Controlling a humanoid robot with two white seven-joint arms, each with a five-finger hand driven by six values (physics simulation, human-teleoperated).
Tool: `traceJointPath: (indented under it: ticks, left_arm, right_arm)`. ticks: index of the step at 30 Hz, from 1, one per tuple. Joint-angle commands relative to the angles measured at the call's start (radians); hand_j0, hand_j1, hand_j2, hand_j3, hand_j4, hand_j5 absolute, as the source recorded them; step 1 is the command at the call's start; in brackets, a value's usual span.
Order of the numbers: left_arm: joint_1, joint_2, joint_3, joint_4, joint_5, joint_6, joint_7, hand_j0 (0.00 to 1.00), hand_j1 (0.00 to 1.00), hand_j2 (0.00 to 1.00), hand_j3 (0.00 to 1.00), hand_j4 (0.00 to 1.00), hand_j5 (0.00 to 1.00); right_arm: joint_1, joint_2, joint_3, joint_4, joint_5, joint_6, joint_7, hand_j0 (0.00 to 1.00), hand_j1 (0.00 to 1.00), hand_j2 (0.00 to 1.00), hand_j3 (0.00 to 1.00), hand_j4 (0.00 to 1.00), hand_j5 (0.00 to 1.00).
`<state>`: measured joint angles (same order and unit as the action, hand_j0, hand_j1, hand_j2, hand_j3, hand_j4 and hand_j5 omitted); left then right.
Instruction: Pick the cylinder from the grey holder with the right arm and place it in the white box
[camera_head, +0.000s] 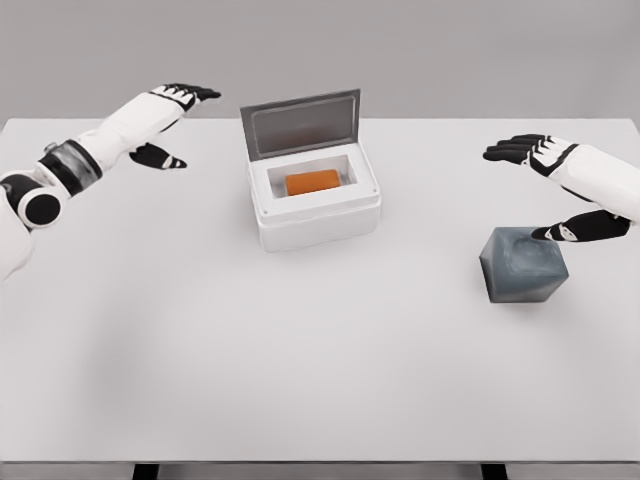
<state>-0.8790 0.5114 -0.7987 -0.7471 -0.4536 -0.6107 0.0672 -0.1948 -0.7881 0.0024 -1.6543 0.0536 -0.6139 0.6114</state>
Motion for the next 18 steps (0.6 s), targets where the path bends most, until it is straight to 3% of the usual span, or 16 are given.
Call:
traceJointPath:
  ticks: [1,11,18]
  left_arm:
    - [0.0,-0.017,-0.02,0.041,0.001,0.0,0.0,1.0,1.0,1.0,1.0,1.0,1.0]
    - [0.0,-0.053,-0.03,0.045,-0.076,0.0,0.003,1.0,1.0,1.0,1.0,1.0,1.0]
    - [0.002,-0.051,-0.03,0.042,-0.08,0.0,0.003,1.0,1.0,1.0,1.0,1.0,1.0]
  right_arm:
    - [0.0,0.0,0.001,-0.001,-0.008,0.003,-0.001,1.0,1.0,1.0,1.0,1.0,1.0]
    - [0.0,0.007,0.001,-0.008,-0.006,0.003,-0.001,1.0,1.0,1.0,1.0,1.0,1.0]
    - [0.0,0.006,0.001,-0.008,-0.006,0.003,-0.001,1.0,1.0,1.0,1.0,1.0,1.0]
